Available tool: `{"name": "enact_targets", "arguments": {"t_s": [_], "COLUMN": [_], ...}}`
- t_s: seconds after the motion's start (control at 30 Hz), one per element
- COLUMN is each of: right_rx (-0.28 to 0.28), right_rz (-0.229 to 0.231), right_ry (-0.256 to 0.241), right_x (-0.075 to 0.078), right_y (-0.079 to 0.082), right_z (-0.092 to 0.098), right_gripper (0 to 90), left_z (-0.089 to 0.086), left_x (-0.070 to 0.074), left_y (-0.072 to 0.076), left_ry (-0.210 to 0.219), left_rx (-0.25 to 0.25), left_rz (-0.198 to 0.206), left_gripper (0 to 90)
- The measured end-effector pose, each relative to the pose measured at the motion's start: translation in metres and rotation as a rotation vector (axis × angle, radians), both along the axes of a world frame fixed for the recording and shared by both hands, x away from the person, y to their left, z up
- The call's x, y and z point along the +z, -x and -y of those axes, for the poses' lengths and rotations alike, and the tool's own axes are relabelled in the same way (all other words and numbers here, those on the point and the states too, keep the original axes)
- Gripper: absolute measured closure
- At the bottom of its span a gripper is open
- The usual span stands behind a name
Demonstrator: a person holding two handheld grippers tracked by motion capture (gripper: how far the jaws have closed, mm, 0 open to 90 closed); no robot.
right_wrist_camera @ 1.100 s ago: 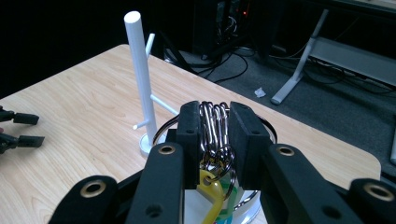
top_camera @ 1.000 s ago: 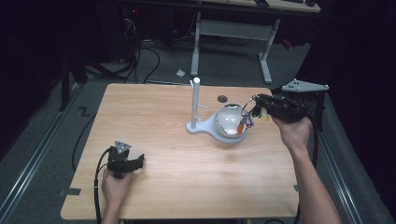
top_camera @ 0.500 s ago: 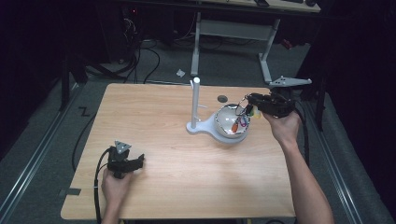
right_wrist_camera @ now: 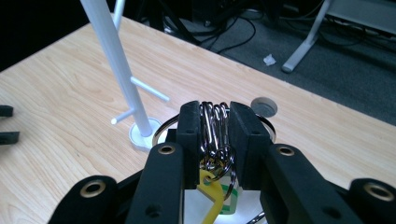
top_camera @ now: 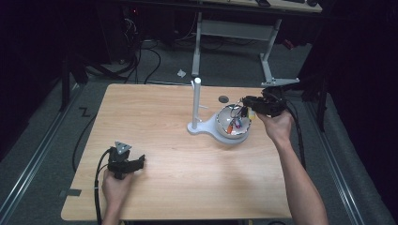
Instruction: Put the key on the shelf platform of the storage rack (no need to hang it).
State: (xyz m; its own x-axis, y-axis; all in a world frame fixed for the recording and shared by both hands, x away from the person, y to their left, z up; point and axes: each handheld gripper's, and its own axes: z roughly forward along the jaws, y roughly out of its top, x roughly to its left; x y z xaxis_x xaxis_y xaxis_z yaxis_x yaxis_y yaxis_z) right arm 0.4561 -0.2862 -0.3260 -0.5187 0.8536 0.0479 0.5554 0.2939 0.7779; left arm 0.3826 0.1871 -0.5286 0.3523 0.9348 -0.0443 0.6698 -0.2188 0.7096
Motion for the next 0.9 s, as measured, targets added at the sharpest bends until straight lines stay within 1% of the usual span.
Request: {"name": "enact_targets", "arguments": {"t_s": [0.03,0.17,0.33,0.43,0.53,0.57,0.67,0.8,0.9], "right_rx": [-0.004,-0.015,-0.026,-0.030,-0.033,-0.034,-0.034,-0.033,-0.035], "right_rz": [-0.009,-0.036,-0.062,-0.071,-0.072,-0.075,-0.079,-0.097,-0.112], "right_ry": [0.007,0.008,0.011,0.022,0.022,0.023,0.019,0.023,0.014], "right_x": [-0.003,-0.015,-0.026,-0.031,-0.034,-0.038,-0.042,-0.051,-0.058], "right_y": [-0.001,-0.005,-0.008,-0.009,-0.010,-0.011,-0.012,-0.014,-0.017], "right_z": [-0.001,0.000,0.002,0.002,0.002,0.002,0.001,-0.001,-0.001], "right_gripper": [75.5,75.5,75.5,75.4,75.4,75.4,75.4,75.5,75.5], "left_z": [0.000,0.000,0.000,0.001,0.000,0.001,0.001,0.001,0.000], "left_x": [0.000,0.000,0.000,0.000,0.000,0.000,0.000,0.000,0.000], "left_y": [0.000,0.000,0.000,0.000,0.000,0.000,0.000,0.000,0.000], "left_ry": [0.000,-0.001,-0.003,-0.004,-0.003,-0.004,-0.005,-0.005,-0.003], "left_rx": [0.000,0.001,0.001,0.000,0.000,0.000,0.000,0.000,0.000], "left_rz": [0.000,0.002,0.002,0.003,0.003,0.003,0.003,0.003,0.003], "left_gripper": [22.9,22.9,22.9,23.0,23.0,23.0,23.0,23.0,23.0]}}
